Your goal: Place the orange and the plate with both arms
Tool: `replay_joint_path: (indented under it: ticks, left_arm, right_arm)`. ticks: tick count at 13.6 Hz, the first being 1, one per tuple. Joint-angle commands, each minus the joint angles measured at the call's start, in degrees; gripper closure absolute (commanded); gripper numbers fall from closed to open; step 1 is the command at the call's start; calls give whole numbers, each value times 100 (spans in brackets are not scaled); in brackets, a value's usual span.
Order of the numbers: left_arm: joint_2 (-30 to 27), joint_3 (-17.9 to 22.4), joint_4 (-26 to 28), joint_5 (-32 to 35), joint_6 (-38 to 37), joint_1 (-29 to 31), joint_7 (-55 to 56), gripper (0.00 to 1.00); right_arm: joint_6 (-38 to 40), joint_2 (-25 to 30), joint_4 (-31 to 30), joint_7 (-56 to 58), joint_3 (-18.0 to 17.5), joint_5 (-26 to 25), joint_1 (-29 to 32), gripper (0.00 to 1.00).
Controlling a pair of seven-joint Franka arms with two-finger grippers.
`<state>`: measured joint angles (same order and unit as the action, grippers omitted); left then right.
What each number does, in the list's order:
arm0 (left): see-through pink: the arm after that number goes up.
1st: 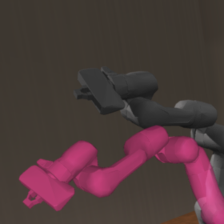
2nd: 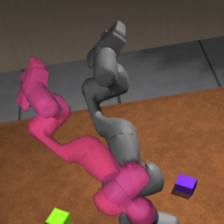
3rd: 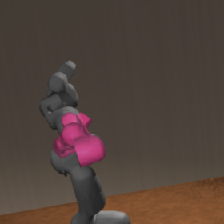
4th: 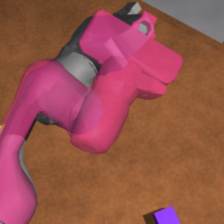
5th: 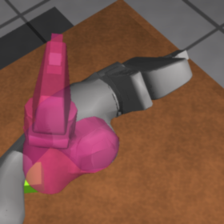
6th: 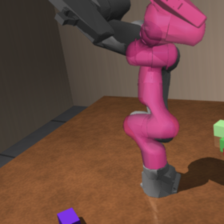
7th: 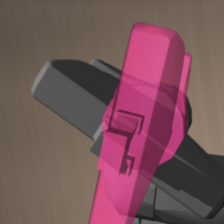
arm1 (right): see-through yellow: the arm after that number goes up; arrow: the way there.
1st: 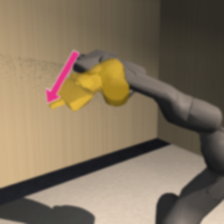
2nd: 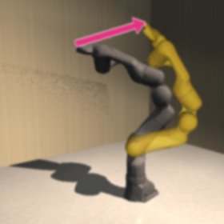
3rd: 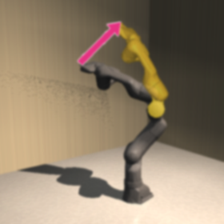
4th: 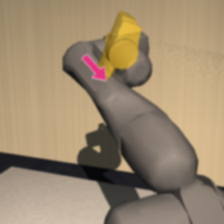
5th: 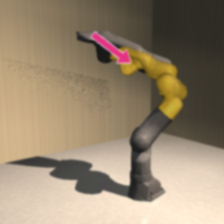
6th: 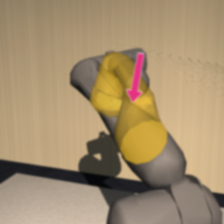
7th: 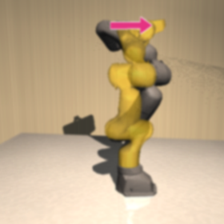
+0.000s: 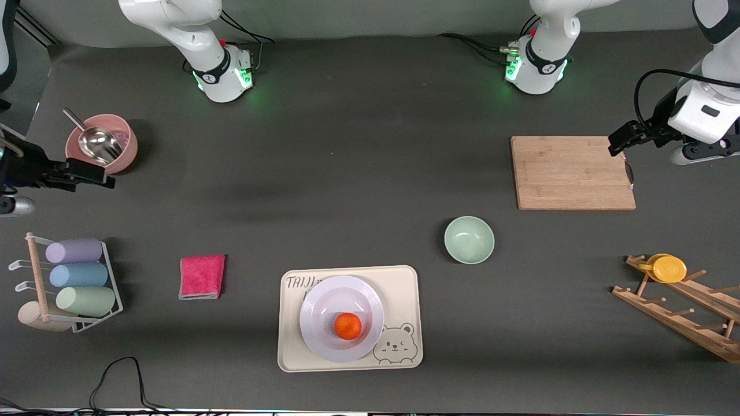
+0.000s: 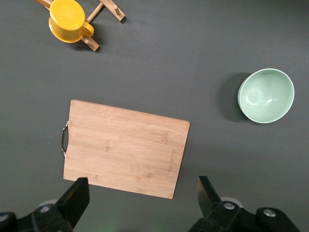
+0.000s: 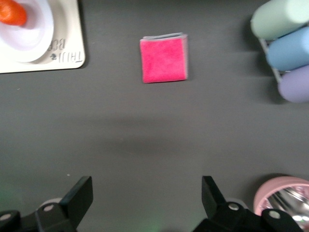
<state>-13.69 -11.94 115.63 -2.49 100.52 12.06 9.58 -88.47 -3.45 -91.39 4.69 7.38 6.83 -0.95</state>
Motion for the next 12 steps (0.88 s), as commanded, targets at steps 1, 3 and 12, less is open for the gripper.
replay_joint_path:
  ticks: [1, 3, 12]
  left_arm:
    - [-99, 8, -14, 82, -121, -11, 96, 0]
    - [-99, 8, -14, 82, -121, -11, 96, 0]
    - [-99, 8, -14, 82, -112, -11, 96, 0]
  right_arm:
    - [111, 231, 24, -232, -26, -445, -106, 0]
    - [31, 100, 373, -232, -53, -577, -142, 0]
    - [-276, -59, 385, -258, -62, -577, -133, 0]
